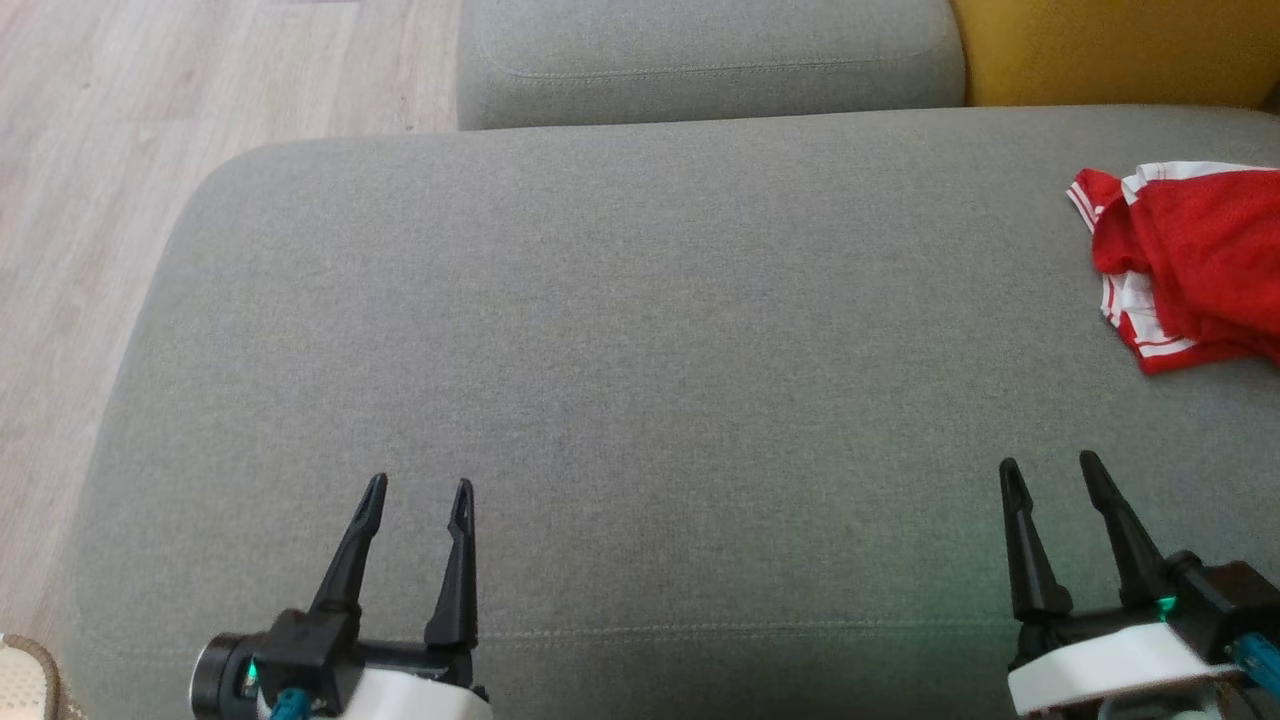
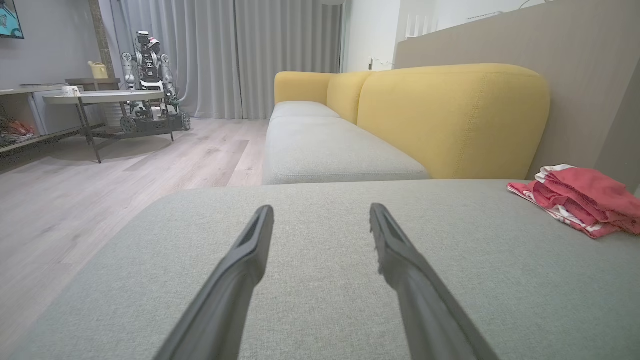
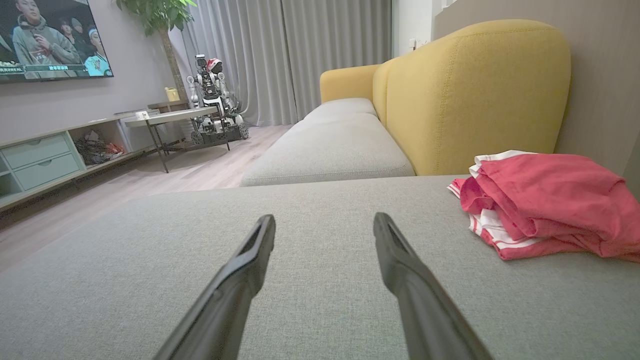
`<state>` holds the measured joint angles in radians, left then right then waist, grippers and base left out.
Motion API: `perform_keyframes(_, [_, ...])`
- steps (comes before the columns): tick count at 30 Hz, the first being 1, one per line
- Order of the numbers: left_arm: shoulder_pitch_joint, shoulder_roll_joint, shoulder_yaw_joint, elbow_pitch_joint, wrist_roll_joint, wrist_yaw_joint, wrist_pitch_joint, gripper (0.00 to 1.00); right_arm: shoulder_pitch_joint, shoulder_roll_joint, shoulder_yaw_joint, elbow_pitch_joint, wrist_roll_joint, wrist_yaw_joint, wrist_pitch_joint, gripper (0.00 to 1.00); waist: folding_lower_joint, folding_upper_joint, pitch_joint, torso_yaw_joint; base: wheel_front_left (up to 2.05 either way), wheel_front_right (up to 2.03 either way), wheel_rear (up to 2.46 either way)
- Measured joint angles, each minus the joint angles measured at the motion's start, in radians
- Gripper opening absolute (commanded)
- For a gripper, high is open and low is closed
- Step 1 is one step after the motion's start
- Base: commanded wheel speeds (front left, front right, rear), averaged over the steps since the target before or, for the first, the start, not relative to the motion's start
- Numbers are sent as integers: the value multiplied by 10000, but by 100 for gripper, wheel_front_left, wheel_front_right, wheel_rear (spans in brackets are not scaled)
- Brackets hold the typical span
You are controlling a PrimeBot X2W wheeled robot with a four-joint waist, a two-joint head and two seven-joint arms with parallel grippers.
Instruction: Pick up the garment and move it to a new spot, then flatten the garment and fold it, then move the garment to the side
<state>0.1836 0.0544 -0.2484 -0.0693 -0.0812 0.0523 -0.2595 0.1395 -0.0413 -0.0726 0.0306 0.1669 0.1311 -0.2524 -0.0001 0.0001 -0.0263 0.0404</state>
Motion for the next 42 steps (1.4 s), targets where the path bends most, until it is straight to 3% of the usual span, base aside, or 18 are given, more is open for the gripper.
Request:
perform_keyframes(4, [7,0,6,48,-4,-10,0,100,0,0,-33,-2,0,0,0,100,0,0,-24,48,0,0,0])
perform_keyframes(5, [11,0,6,56,-4,-10,0,0,0,0,-31,-4,0,0,0,0,0,0,-29,60,0,0,0])
perform_keyframes(12, [377,-2,-17,1076,-84,4,44,0,277,35,79,1070,65,0,63,0,0,0,-28,63,0,0,0])
perform_keyframes(42, [-129,75,389,1672,-4002,-412,738,0,-58,23,102,1375,3685,0,759,0,1,0,51,-53,0,0,0])
